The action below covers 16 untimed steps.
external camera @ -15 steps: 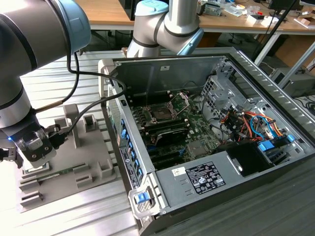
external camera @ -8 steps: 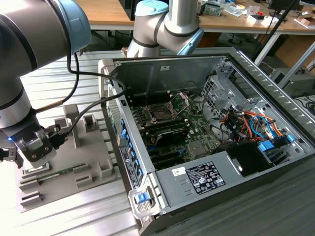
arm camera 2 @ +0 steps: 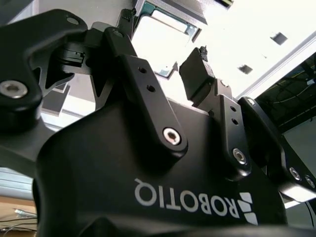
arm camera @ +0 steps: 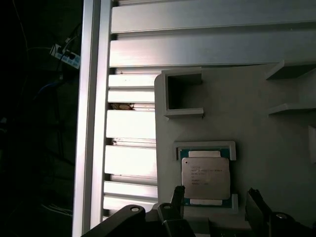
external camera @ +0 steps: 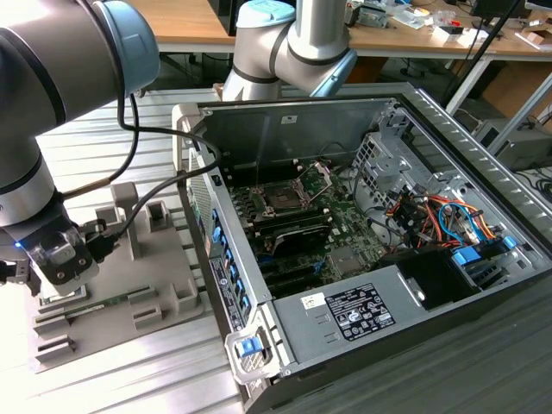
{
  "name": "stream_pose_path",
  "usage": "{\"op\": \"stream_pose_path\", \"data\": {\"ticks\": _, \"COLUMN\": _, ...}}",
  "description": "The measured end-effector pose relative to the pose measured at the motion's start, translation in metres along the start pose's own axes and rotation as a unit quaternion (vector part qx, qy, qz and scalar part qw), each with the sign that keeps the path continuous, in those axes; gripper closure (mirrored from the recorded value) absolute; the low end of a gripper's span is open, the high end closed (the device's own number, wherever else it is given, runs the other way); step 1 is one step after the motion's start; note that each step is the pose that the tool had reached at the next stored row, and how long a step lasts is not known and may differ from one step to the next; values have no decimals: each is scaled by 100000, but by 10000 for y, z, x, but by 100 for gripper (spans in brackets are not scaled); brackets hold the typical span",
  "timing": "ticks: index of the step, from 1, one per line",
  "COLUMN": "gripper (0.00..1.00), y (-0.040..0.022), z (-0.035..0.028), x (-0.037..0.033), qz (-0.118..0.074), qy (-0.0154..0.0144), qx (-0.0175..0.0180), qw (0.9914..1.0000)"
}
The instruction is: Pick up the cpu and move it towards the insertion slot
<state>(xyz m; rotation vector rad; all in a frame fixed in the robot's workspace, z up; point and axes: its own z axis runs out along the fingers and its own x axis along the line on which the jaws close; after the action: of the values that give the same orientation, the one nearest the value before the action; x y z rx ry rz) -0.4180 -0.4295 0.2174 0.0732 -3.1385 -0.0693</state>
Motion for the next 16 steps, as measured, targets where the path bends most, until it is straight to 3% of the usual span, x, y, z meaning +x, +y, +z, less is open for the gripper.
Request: {"op": "stream_pose_path", "data": {"ticks": 16, "gripper": 40, "y": -1, "z": 33, "x": 0, "qz": -26, "qy": 3, "qx": 53, "qw": 100000}}
